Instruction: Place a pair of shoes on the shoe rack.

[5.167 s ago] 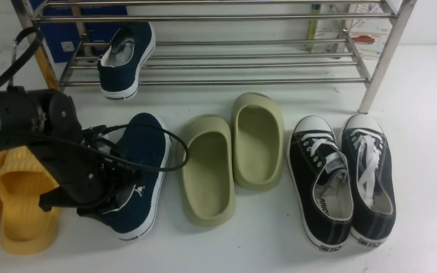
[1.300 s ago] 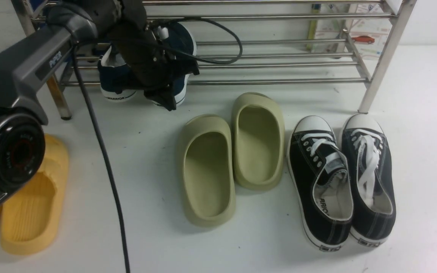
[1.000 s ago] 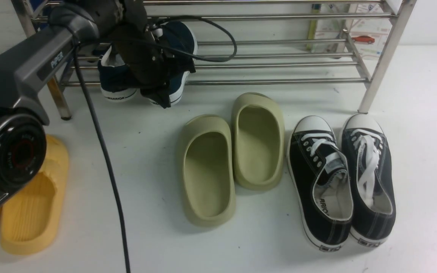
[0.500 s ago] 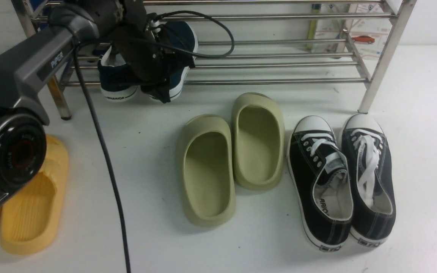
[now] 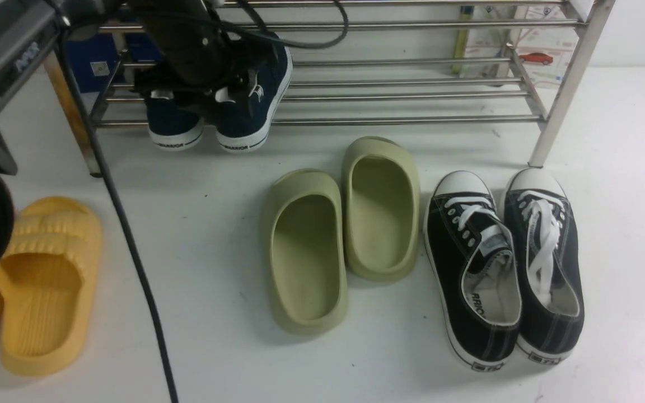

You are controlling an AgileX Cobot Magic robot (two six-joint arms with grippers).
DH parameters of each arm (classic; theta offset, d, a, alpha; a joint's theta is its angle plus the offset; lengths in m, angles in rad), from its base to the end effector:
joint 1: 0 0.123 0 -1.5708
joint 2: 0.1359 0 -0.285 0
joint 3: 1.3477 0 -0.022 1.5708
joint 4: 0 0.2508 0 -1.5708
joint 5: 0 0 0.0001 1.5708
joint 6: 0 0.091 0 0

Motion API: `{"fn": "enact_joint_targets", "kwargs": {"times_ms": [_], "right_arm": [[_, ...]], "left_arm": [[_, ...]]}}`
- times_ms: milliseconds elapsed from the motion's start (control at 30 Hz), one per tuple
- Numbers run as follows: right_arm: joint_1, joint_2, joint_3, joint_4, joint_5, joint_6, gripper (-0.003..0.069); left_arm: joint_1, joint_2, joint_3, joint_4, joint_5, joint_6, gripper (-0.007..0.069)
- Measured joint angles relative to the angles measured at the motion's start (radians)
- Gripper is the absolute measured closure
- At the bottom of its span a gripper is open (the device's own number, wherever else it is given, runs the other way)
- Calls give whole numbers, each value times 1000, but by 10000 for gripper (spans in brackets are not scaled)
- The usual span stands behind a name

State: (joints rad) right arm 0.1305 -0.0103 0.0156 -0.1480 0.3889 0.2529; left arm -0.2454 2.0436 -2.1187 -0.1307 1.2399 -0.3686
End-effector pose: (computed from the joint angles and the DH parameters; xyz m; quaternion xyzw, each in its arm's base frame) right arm 0.0523 0.0017 0.1739 0.0106 0.8056 0.0504 0.5903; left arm 0.4336 -0.1202 0.3396 -0.0651 0.9655 -0.1356 0.2125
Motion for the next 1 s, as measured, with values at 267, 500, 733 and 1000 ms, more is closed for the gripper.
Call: {"fn": "enact_joint_targets", "kwargs": {"times_ms": [267, 500, 733, 1000], "right_arm": [[0, 0, 0, 0, 0, 0, 419], [0, 0, 0, 0, 0, 0, 419], [0, 0, 0, 0, 0, 0, 419], [0, 0, 0, 0, 0, 0, 419]], "left_arm": [[0, -318, 130, 1, 9, 33, 379], [0, -756, 461, 63, 9, 41, 556], [0, -1248, 906, 92, -94, 41, 627], [0, -1821, 1397, 102, -398, 2, 628]]}}
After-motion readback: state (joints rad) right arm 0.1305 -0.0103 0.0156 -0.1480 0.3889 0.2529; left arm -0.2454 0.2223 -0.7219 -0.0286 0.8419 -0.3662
